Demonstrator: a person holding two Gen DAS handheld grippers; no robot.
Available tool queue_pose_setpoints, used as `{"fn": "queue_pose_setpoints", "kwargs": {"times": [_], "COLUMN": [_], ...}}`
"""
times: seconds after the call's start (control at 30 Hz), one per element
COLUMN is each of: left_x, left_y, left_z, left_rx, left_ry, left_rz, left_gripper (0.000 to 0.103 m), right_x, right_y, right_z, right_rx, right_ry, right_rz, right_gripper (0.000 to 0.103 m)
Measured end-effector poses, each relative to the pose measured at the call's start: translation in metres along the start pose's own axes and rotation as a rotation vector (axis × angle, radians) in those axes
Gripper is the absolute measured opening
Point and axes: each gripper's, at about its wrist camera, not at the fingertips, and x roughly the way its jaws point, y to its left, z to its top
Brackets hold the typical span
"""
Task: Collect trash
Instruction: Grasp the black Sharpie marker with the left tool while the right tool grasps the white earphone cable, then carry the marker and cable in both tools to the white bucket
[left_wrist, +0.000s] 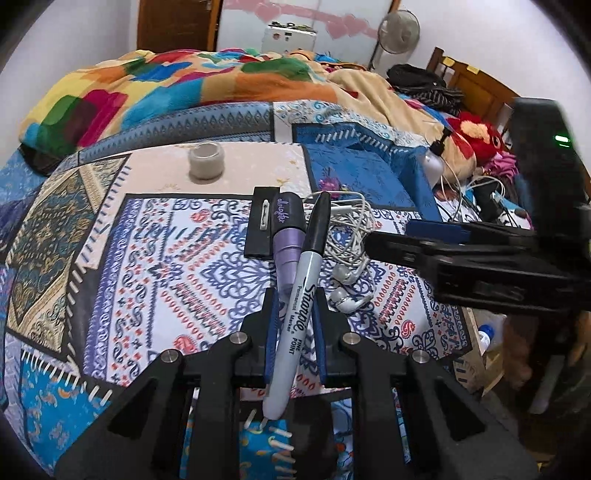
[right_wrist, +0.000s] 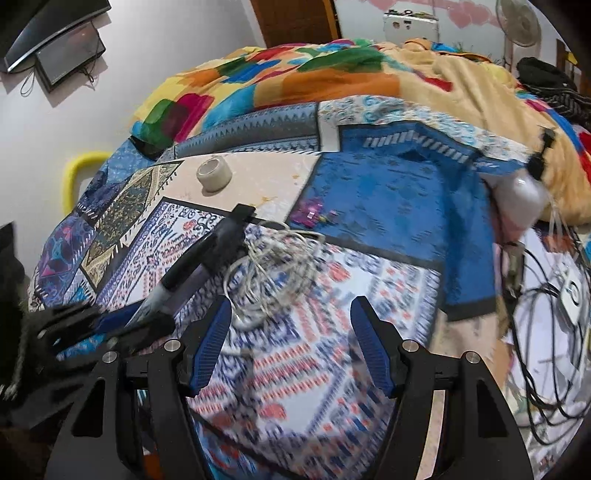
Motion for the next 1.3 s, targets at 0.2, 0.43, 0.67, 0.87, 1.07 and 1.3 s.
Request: {"fn": "queue_pose_setpoints", "kwargs": {"times": [0.2, 0.43, 0.67, 0.87, 1.07, 1.3], "left_x": [0.004, 0.007, 0.002, -0.001, 0.001, 0.001], "left_y": [0.011, 0.012, 0.008, -0.005, -0.021, -0.033], "left_z": [-0.009, -0.024, -0.035, -0.043, -0.046, -0.035], "left_rx": [-0.017, -0.015, -0.018, 0.0, -0.003, -0.039], "left_ry": [0.027, 0.069, 0.092, 0.123, 0.128, 0.119], "left_rz": [0.032, 0.027, 0.008, -0.001, -0.003, 0.057], "left_gripper": [0.017, 0.017, 0.017, 0.017, 0.017, 0.01], "right_x": [0.03, 0.03, 0.011, -0.008, -0.035, -0.07], "right_y": [0.017, 0.029, 0.016, 0.006, 0.003, 0.011], "right_z": [0.007, -0.006, -0.015, -0.021, -0.02, -0.021], "right_rx": [-0.054, -0.135, -0.067, -0.043, -0.029, -0.038], "right_ry": [0.024, -0.014, -0.011, -0.025, -0.055, -0.096], "right_rz": [-0.052, -0.094, -0.083, -0.104, -0.101, -0.108], "right_gripper": [0.047, 0.015, 0.007, 0.006, 0.006, 0.006]}}
